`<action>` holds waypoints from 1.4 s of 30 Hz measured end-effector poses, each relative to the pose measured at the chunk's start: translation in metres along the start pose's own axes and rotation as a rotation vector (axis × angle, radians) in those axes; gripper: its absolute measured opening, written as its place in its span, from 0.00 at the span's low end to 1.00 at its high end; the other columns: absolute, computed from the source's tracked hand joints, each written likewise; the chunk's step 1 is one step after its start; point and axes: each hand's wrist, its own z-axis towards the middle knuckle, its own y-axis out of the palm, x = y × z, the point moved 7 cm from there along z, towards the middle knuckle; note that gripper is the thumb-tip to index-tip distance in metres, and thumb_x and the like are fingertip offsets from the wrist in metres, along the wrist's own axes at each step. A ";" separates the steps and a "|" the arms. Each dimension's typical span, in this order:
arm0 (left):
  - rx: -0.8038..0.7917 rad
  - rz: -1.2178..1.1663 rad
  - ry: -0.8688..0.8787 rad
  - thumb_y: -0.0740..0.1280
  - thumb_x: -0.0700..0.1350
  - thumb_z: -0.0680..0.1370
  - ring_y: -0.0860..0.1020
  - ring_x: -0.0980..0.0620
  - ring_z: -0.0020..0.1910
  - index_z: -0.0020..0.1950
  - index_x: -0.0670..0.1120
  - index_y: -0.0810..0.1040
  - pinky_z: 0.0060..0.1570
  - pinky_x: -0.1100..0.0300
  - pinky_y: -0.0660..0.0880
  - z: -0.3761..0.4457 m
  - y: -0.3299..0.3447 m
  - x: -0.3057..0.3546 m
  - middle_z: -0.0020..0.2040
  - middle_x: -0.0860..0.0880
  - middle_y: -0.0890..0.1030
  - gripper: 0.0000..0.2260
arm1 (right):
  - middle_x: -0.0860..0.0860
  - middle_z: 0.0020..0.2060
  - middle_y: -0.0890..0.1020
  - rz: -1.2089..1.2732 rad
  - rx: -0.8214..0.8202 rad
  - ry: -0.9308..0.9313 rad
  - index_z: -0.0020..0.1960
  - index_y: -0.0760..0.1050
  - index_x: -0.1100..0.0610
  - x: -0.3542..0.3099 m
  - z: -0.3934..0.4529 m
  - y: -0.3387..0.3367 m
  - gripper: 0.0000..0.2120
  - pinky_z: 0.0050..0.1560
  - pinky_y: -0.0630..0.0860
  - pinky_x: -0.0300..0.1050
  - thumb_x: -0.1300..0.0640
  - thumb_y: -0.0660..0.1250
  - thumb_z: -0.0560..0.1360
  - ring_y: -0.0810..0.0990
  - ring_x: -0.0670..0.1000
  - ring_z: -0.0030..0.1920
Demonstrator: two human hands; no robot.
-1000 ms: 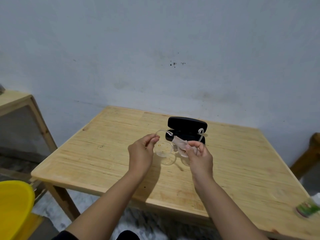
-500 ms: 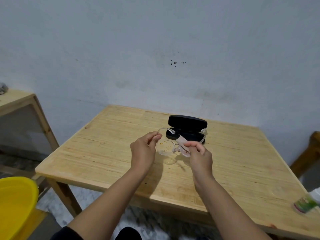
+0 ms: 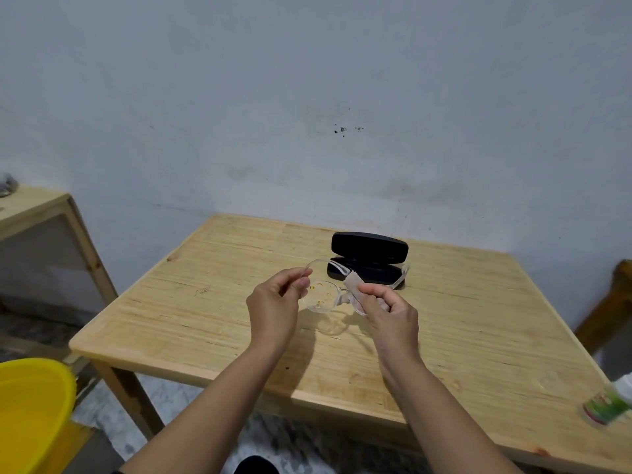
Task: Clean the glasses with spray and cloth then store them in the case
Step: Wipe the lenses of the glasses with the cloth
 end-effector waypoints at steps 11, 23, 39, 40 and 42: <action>0.092 -0.032 -0.010 0.69 0.39 0.74 0.80 0.63 0.35 0.46 0.48 0.84 0.38 0.77 0.73 -0.004 -0.004 0.000 0.38 0.56 0.83 0.05 | 0.45 0.43 0.82 0.078 0.168 0.043 0.41 0.79 0.49 0.002 -0.001 -0.010 0.07 0.33 0.72 0.36 0.59 0.68 0.74 0.76 0.43 0.36; 0.087 -0.010 -0.012 0.69 0.39 0.74 0.80 0.66 0.34 0.46 0.47 0.83 0.36 0.78 0.71 -0.004 -0.005 0.001 0.38 0.56 0.83 0.05 | 0.55 0.47 0.83 0.275 0.144 0.304 0.42 0.80 0.55 0.023 0.008 -0.002 0.08 0.44 0.82 0.46 0.66 0.68 0.73 0.83 0.54 0.42; 0.096 0.026 -0.035 0.68 0.40 0.75 0.78 0.68 0.34 0.45 0.49 0.83 0.36 0.79 0.70 -0.002 -0.006 -0.004 0.36 0.54 0.83 0.05 | 0.46 0.44 0.81 0.294 0.142 0.143 0.45 0.80 0.51 0.017 0.002 0.001 0.07 0.55 0.77 0.44 0.62 0.66 0.76 0.82 0.43 0.44; 0.098 0.030 -0.034 0.68 0.41 0.75 0.78 0.67 0.34 0.45 0.49 0.83 0.37 0.79 0.70 -0.001 -0.006 -0.004 0.36 0.54 0.83 0.05 | 0.46 0.44 0.81 0.287 0.124 0.122 0.45 0.81 0.50 0.014 0.001 0.001 0.07 0.54 0.77 0.44 0.61 0.67 0.75 0.82 0.42 0.43; 0.099 0.034 -0.032 0.68 0.41 0.75 0.79 0.66 0.34 0.45 0.50 0.83 0.38 0.78 0.71 0.001 -0.007 -0.003 0.36 0.53 0.83 0.05 | 0.47 0.44 0.83 0.259 0.079 0.090 0.43 0.82 0.48 0.010 0.001 0.002 0.08 0.50 0.76 0.42 0.61 0.70 0.72 0.81 0.46 0.45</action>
